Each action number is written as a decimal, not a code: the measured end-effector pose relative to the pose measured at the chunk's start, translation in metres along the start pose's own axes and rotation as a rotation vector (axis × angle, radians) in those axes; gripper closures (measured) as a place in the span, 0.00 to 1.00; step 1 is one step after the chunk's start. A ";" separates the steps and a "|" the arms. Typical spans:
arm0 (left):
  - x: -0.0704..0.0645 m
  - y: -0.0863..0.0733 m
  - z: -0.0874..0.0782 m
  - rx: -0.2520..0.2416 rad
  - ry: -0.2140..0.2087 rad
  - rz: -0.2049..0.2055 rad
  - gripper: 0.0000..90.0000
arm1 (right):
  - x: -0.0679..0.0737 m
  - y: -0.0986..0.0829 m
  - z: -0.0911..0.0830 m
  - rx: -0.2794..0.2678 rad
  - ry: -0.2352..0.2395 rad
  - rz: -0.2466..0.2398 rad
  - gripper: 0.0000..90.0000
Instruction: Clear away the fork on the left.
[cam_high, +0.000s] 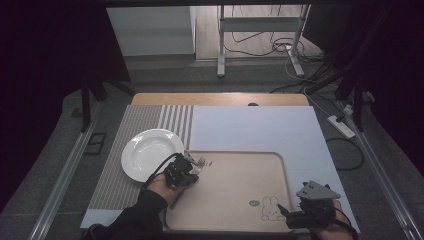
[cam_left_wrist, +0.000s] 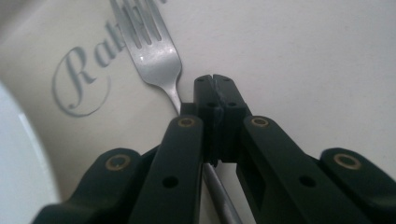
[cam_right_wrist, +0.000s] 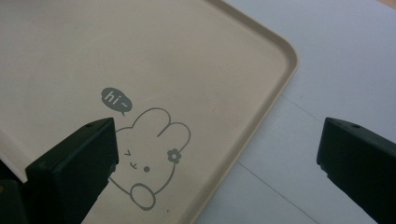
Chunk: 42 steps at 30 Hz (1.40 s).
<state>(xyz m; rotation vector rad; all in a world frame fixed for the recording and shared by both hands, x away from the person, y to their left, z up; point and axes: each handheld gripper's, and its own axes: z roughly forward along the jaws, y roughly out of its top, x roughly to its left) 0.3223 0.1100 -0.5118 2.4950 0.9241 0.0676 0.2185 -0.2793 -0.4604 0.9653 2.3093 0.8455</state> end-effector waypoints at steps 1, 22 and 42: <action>0.001 0.000 0.000 0.001 0.002 -0.004 0.99 | 0.000 0.000 0.000 0.000 0.000 0.000 0.00; 0.020 -0.012 -0.010 0.028 0.047 -0.077 0.99 | 0.000 0.000 0.000 0.003 -0.001 -0.002 0.00; 0.019 -0.018 -0.031 -0.141 -0.023 -0.015 0.79 | 0.000 0.000 0.000 0.004 -0.002 0.000 0.00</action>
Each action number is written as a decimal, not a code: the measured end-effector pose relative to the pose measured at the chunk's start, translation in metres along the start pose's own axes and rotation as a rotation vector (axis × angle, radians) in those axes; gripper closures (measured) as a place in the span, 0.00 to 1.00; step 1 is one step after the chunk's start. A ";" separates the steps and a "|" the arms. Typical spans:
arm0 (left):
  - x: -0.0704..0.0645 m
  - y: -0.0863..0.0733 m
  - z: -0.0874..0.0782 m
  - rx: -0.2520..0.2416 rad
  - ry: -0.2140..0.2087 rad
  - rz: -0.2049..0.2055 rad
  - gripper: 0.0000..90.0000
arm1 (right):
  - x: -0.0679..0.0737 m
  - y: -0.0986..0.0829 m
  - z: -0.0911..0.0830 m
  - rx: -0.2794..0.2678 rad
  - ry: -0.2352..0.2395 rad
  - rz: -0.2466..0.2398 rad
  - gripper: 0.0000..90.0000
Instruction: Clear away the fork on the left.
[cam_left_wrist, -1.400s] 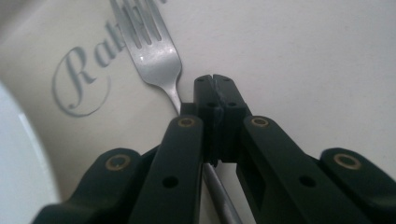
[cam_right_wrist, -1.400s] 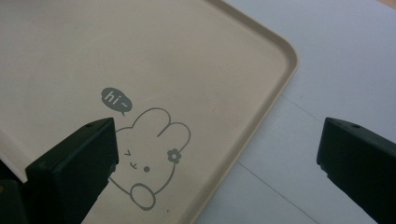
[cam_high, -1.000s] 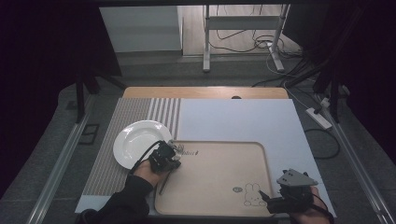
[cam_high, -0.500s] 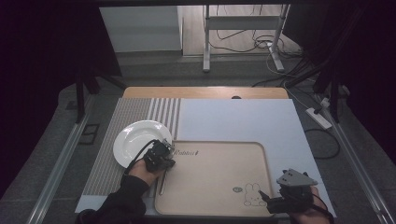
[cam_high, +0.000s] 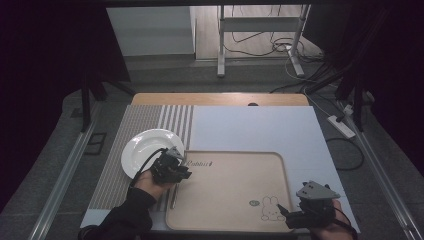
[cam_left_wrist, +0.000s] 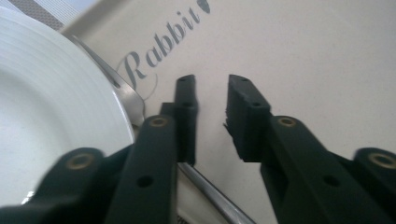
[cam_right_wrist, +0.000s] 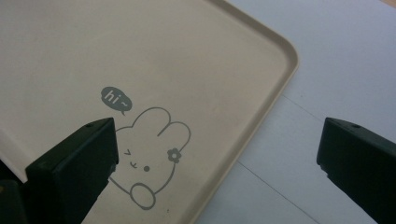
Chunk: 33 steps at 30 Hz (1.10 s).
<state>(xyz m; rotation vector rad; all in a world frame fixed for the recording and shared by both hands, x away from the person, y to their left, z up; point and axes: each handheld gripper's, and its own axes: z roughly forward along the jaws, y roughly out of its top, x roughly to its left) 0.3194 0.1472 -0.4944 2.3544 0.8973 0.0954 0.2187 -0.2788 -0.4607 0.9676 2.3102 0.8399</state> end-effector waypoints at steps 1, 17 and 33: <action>0.001 0.000 -0.002 -0.014 -0.006 0.002 0.76 | 0.000 0.000 0.000 0.000 0.000 0.000 0.00; 0.014 -0.012 -0.023 -0.122 0.015 -0.022 0.30 | -0.001 0.000 0.000 -0.001 -0.001 0.006 0.00; 0.013 -0.022 -0.035 -0.165 0.013 -0.079 0.00 | -0.002 0.000 0.000 -0.007 -0.002 0.019 0.00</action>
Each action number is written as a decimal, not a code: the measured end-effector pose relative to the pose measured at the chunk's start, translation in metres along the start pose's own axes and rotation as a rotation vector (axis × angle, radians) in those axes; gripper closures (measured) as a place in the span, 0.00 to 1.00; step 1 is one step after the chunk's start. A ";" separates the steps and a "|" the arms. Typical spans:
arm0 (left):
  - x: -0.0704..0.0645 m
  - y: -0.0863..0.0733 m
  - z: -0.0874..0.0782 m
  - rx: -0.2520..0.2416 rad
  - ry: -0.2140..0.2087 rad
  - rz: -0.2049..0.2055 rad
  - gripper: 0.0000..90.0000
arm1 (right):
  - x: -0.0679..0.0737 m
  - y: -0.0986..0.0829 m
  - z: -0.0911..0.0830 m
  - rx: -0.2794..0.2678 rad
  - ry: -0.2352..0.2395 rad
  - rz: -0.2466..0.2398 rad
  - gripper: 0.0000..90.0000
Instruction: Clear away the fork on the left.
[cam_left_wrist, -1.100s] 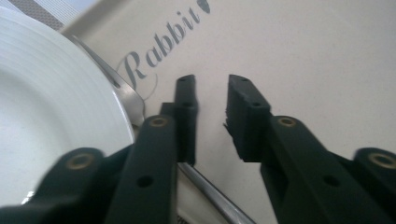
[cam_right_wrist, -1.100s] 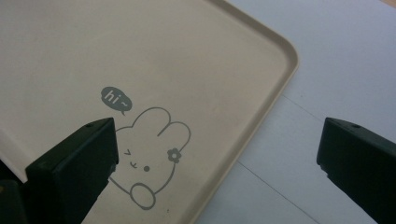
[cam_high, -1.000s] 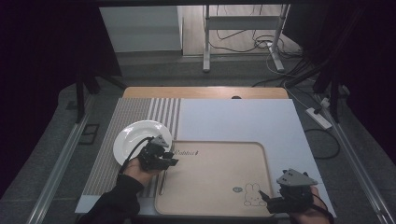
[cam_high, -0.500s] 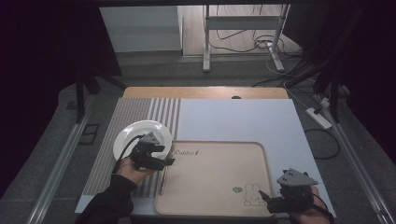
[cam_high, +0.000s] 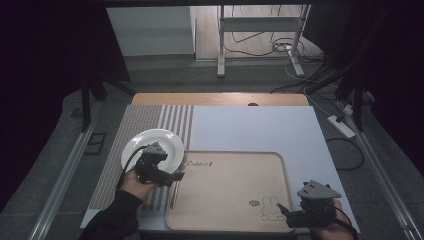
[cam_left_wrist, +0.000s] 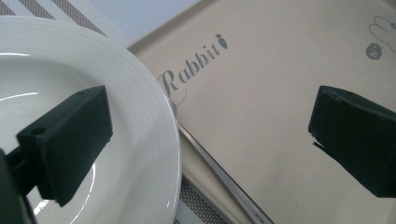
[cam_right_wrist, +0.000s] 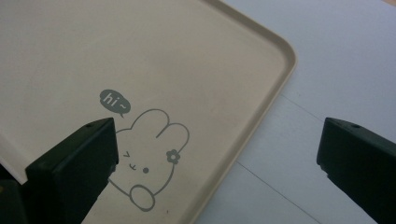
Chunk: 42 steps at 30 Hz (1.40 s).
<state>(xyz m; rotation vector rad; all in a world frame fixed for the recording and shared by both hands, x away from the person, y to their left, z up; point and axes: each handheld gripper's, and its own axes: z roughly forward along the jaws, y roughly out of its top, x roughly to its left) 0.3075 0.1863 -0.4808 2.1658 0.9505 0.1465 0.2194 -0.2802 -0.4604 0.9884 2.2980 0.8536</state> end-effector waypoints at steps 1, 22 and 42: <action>0.000 -0.001 -0.001 0.000 0.002 -0.002 0.00 | 0.000 0.000 0.000 0.001 0.001 -0.001 0.00; -0.001 -0.021 -0.017 -0.037 0.026 -0.015 0.00 | 0.000 0.000 0.000 0.002 -0.001 0.000 0.00; -0.001 -0.046 -0.033 -0.045 0.047 -0.057 0.00 | 0.000 0.000 0.000 0.003 -0.006 0.006 0.00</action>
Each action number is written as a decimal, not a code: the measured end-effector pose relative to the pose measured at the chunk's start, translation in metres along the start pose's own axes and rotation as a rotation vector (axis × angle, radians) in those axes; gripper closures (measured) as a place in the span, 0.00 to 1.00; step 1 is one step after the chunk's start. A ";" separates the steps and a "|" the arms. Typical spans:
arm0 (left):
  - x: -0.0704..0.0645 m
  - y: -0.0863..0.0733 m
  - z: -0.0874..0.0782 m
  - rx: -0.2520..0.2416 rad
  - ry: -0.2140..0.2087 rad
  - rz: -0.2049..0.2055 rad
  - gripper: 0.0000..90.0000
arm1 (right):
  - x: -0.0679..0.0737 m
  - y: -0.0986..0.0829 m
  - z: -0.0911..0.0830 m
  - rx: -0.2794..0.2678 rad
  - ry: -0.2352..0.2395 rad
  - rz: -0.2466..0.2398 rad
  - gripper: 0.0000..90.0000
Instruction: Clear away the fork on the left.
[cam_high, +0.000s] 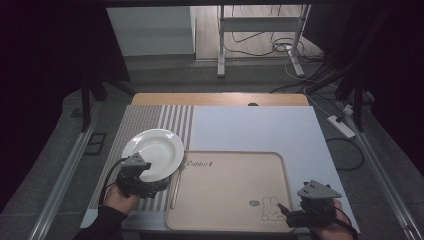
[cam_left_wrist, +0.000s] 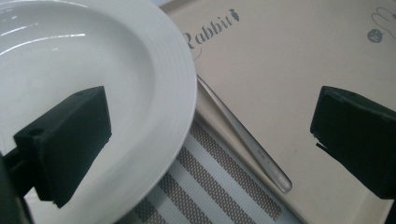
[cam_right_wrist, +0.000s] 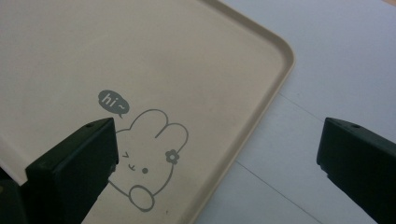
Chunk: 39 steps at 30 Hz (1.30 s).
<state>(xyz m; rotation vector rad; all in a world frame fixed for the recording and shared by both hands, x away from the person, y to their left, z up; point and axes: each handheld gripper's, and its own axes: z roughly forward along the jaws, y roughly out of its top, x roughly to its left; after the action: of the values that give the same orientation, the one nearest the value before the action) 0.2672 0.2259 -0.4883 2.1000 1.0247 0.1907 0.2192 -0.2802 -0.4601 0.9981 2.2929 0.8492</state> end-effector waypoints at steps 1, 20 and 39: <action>0.000 -0.002 -0.001 -0.001 0.001 -0.005 0.00 | 0.000 0.000 0.000 0.000 0.000 0.000 0.00; 0.003 -0.036 -0.030 -0.006 0.043 -0.074 0.00 | 0.000 0.000 0.000 0.000 -0.006 0.004 0.00; 0.002 -0.059 -0.052 -0.031 0.082 -0.127 0.00 | 0.000 0.000 0.000 0.006 -0.006 0.006 0.00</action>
<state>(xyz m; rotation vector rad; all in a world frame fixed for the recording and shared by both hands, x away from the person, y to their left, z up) 0.2101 0.2798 -0.4944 2.0055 1.1921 0.2297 0.2194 -0.2802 -0.4602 1.0086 2.2897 0.8415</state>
